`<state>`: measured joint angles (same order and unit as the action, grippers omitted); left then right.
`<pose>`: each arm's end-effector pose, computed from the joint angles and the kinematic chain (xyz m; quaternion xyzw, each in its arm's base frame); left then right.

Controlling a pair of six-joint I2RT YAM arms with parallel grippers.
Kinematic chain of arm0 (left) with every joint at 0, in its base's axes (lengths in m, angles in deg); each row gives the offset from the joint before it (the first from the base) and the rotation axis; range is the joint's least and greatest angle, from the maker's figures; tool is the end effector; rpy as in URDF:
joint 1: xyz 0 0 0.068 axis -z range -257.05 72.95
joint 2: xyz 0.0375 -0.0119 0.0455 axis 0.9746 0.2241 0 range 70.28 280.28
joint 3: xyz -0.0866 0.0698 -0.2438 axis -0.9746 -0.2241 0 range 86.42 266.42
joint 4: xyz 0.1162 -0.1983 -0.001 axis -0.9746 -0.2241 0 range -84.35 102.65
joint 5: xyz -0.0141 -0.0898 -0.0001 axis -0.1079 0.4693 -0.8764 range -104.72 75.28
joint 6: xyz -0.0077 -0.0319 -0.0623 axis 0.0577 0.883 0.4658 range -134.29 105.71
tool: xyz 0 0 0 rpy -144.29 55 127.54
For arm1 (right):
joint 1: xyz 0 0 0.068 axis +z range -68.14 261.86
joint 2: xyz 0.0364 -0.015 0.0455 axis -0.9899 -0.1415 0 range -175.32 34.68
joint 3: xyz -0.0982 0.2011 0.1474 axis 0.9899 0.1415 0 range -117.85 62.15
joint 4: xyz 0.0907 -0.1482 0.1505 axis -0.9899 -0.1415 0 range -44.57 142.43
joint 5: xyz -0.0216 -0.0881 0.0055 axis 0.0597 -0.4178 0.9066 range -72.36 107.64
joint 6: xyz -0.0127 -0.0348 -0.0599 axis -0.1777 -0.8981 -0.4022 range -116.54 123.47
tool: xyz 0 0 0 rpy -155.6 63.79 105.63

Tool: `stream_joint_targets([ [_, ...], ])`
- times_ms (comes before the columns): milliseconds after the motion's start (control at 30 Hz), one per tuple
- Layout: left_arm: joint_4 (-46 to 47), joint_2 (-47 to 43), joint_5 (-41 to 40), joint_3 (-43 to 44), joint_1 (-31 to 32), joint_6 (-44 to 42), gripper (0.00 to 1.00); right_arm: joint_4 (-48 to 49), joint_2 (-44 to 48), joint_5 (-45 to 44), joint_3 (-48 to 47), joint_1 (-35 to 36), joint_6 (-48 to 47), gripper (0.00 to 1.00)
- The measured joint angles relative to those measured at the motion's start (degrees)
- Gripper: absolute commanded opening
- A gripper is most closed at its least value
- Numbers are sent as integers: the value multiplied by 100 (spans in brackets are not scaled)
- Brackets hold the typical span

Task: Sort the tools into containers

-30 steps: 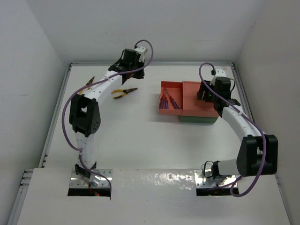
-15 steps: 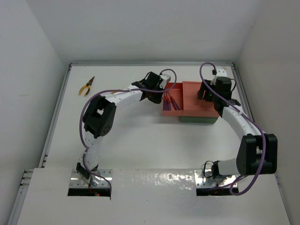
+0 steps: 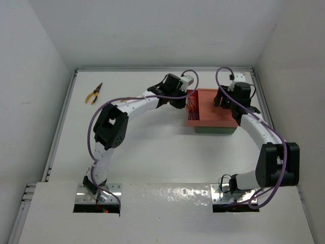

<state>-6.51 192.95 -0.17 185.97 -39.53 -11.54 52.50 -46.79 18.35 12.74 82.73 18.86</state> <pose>0.3667 -0.2998 0.2166 0.3199 0.8504 -0.2468 0.3369 0.3038 0.0054 0.2387 0.1076 0.8679 0.0739 0.4792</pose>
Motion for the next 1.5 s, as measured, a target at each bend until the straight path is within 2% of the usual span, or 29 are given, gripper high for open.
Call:
stream_joint_targets([
  [267, 149, 474, 111, 960, 459, 101, 0, 103, -33, 118, 11, -11, -4, 64],
  [433, 256, 507, 168, 1029, 492, 138, 1, 98, -22, 146, -9, -37, -17, 64],
  [533, 245, 507, 177, 1032, 487, 142, 6, 52, 9, 151, -42, -37, -42, 64],
  [700, 50, 490, 378, 1130, 382, -13, 23, -356, 37, 225, -229, -37, -103, 64],
  [800, -15, 367, 570, 1047, 278, -573, 32, -857, 44, 286, -448, -37, -208, 66],
  [933, 393, -511, 1126, -236, -74, -2166, 52, -1838, 44, 448, -876, -37, -393, 68],
  [1000, 433, -826, 1384, -658, -192, -2887, 56, -2295, 46, 540, -1051, -37, -463, 69],
  [1100, 562, -1043, 1781, -1069, -315, -3976, 56, -2927, 46, 691, -1283, -142, -492, 69],
  [1167, 837, -1051, 2002, -1364, -289, -4524, 61, -3248, 46, 732, -1386, -275, -492, 69],
  [1200, 1005, -1049, 2065, -1547, -247, -4695, 64, -3351, 46, 745, -1421, -356, -490, 69],
  [1267, 1266, -977, 2131, -1832, -146, -4922, 65, -3508, 46, 793, -1467, -562, -468, 69],
  [1500, 2184, -120, 2223, -1707, 55, -5036, 63, -3829, -114, 800, -1742, -940, -444, 78],
])
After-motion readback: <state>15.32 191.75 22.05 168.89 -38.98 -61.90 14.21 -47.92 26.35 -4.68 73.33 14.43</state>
